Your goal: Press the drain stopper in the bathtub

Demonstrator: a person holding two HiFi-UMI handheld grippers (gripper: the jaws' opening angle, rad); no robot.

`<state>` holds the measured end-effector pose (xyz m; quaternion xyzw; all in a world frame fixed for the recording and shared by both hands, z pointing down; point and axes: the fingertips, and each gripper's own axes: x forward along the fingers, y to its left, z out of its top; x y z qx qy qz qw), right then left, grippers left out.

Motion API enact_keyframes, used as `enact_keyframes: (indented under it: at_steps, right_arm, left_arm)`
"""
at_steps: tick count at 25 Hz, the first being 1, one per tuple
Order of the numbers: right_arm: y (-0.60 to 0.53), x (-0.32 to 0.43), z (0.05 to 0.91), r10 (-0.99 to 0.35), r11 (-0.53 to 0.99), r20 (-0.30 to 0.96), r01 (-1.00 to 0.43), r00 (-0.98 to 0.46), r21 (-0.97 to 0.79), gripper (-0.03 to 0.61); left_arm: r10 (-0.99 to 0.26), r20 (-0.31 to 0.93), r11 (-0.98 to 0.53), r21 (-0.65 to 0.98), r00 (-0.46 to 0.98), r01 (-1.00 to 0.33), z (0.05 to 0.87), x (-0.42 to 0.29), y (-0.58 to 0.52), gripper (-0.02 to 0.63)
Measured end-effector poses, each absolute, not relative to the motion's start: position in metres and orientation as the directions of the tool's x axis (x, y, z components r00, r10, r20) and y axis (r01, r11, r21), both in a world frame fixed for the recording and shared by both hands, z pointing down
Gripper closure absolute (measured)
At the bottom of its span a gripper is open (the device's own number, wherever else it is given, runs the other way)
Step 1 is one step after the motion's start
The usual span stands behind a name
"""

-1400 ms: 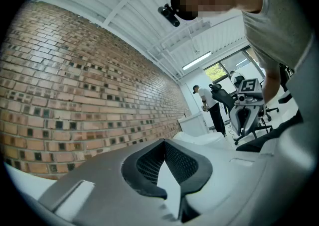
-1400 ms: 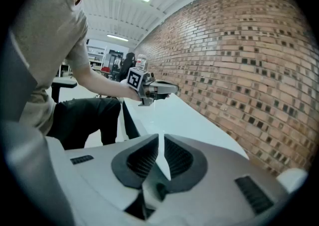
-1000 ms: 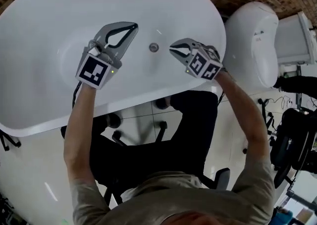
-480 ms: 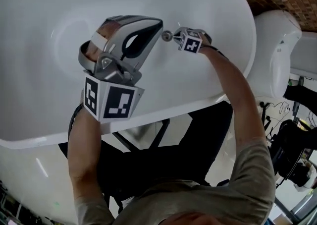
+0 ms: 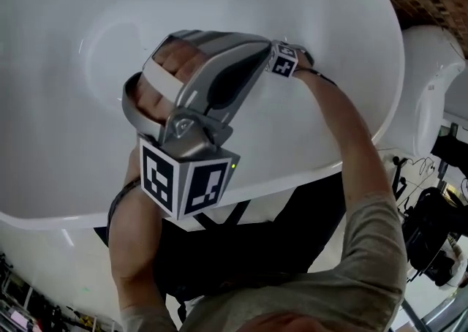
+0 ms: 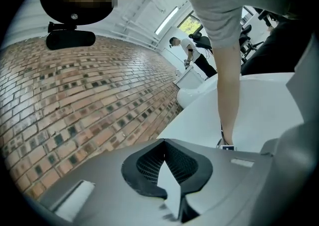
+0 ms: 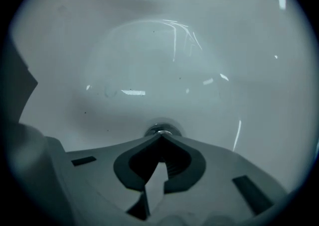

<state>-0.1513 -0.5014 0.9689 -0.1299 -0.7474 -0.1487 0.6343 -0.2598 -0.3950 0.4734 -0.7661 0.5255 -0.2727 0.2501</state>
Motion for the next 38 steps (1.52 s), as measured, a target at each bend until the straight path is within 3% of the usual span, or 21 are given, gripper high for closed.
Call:
enact_keyframes:
  at_steps: [4,11,16,19,22,25,28,32,35,38]
  right_arm:
    - [-0.505,-0.143,0.986,-0.016,0.925,0.992,0.374,-0.129,0.063,0.574]
    - [-0.510,-0.136,0.993,0.033,0.976,0.997,0.219,-0.074,-0.016,0.569]
    - [-0.505,-0.144,0.976,0.082,0.973,0.996,0.216,-0.022,-0.075,0.575]
    - [-0.509,-0.158,0.928,0.060,0.967,0.993,0.254,-0.097,-0.034,0.577]
    - [-0.521,-0.174,0.819,-0.002,0.978,0.947,0.199,-0.321,0.070,0.577]
    - [-0.530,-0.173,0.631,-0.172,0.962,0.706,0.039,-0.687,0.272,0.577]
    - [-0.477,-0.117,0.443,-0.268,0.946,0.359,-0.174,-0.894,0.273,0.577]
    - [-0.353,0.003,0.313,-0.326,0.923,0.088,-0.297,-0.941,0.245,0.577]
    - [-0.267,0.071,0.301,-0.416,0.883,-0.035,-0.413,-0.909,0.223,0.578]
    - [-0.209,0.092,0.321,-0.467,0.872,-0.092,-0.476,-0.879,0.119,0.578]
  left_arm:
    - [-0.938,0.180,-0.335,-0.682,0.295,-0.650,0.481,-0.257,-0.398,0.611]
    - [-0.936,0.196,-0.342,-0.705,0.293,-0.622,0.483,-0.256,-0.397,0.611]
    - [-0.930,0.226,-0.358,-0.732,0.288,-0.580,0.499,-0.255,-0.397,0.611]
    - [-0.930,0.233,-0.359,-0.743,0.284,-0.565,0.511,-0.259,-0.400,0.611]
    - [-0.931,0.236,-0.359,-0.735,0.279,-0.575,0.522,-0.266,-0.402,0.611]
    - [-0.939,0.179,-0.333,-0.682,0.293,-0.651,0.517,-0.277,-0.409,0.611]
    - [-0.952,-0.005,-0.253,-0.550,0.306,-0.796,0.478,-0.297,-0.398,0.606]
    - [-0.969,-0.178,-0.095,-0.376,0.173,-0.922,0.384,-0.316,-0.347,0.606]
    - [-0.906,-0.319,-0.151,-0.368,0.278,-0.917,0.301,-0.270,-0.282,0.606]
    - [-0.861,-0.339,-0.260,-0.347,0.379,-0.901,0.276,-0.212,-0.203,0.606]
